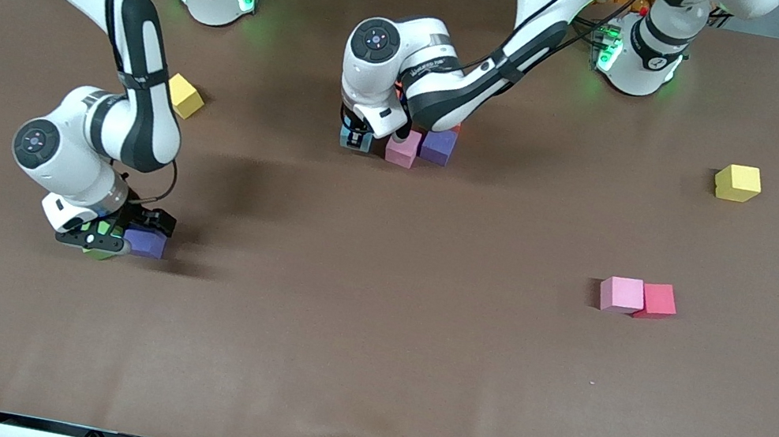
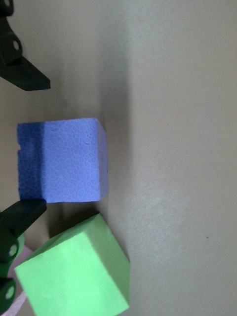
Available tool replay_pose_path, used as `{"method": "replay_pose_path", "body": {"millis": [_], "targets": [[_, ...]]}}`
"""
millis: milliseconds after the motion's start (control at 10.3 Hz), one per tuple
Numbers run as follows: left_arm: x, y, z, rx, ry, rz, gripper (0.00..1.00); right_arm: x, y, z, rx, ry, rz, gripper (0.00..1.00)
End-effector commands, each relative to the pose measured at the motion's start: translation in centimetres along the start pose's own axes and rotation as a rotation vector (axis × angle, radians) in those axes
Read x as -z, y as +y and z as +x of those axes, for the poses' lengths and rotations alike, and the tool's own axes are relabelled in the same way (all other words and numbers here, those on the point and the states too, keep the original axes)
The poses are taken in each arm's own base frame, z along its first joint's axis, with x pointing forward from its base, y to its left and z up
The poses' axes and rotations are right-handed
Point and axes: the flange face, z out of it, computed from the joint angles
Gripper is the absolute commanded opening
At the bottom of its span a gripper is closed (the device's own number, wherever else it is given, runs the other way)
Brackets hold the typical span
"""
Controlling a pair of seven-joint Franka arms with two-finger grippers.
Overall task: Form number 2 with 11 blocks
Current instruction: 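Place cyan beside lavender with the left gripper while the right gripper lifts blue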
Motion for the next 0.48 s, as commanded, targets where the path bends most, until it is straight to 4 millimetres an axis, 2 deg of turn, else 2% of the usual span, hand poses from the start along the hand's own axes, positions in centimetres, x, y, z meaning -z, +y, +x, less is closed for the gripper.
{"method": "replay_pose_path", "body": {"millis": [0,194,388], "targets": [[-2.0,-0.5,-0.5,0.030,0.016,-0.043,0.00,-0.9,-0.5,1.0,-0.006,0.042,-0.006,1.00],[-3.0,-1.0,-0.4,0.052,0.021,-0.042,0.00,-0.8,-0.3,2.2,0.012,0.059,-0.017,1.00],[-3.9,-1.0,0.4,0.058,0.068,-0.093,0.00,0.5,-0.9,4.3,0.057,0.099,-0.017,1.00]]}}
